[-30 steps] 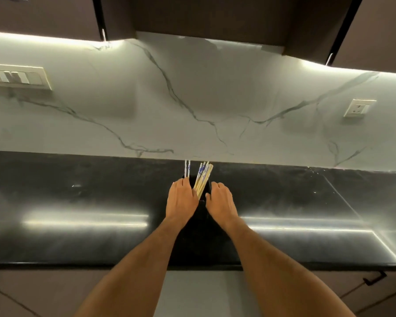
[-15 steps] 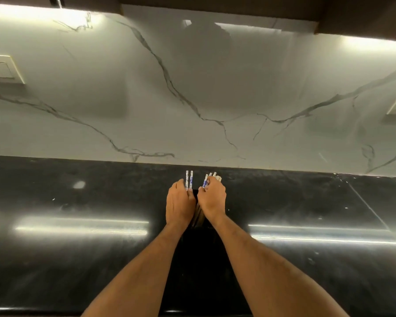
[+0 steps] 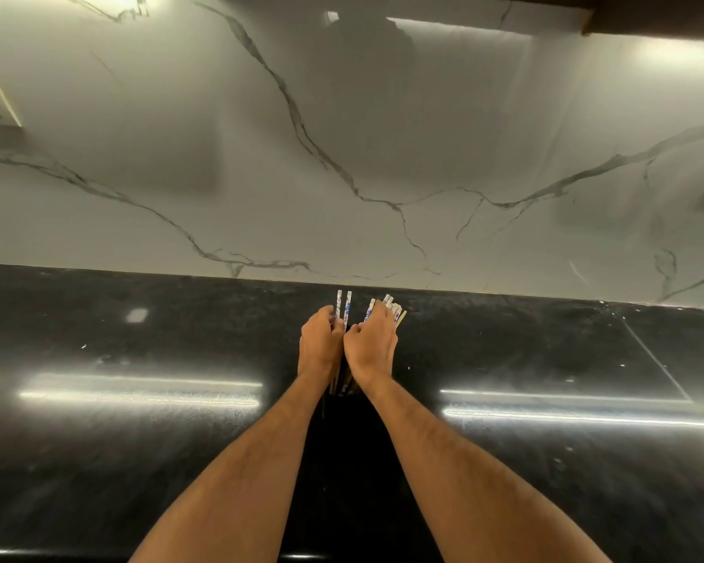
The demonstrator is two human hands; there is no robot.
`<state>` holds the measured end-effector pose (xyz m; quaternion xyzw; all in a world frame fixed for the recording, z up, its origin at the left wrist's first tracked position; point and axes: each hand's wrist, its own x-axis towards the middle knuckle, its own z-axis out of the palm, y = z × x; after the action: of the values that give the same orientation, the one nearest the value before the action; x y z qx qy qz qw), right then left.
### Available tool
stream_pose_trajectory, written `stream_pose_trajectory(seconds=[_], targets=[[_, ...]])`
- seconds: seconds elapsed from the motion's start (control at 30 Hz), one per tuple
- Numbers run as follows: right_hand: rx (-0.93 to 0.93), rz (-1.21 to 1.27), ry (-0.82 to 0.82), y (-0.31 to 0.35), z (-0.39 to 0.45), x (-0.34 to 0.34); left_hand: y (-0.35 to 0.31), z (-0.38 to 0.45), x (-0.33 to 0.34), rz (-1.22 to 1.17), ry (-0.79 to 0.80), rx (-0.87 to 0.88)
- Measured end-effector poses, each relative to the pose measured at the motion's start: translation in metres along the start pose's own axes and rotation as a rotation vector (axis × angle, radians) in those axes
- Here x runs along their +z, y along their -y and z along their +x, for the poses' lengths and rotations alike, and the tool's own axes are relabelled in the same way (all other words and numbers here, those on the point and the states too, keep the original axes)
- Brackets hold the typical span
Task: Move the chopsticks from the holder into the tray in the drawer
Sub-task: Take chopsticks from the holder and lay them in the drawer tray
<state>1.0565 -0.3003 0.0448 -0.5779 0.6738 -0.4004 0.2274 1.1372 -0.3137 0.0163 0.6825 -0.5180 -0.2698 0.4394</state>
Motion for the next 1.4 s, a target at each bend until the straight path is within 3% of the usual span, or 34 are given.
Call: stream_pose_trajectory(seconds=[0.73,0.97,1.4], targets=[[0.015,0.12,-0.003,-0.006,0.006,0.007,0.007,0.008,0.004,-0.126,0.052,0.059],[0.078,0.102,0.086,-0.011,0.011,0.012,0.011,0.01,0.003,-0.053,0.047,0.093],[0.041,0.081,0.079,-0.02,0.017,0.011,0.013,0.004,-0.001,-0.011,-0.04,0.182]])
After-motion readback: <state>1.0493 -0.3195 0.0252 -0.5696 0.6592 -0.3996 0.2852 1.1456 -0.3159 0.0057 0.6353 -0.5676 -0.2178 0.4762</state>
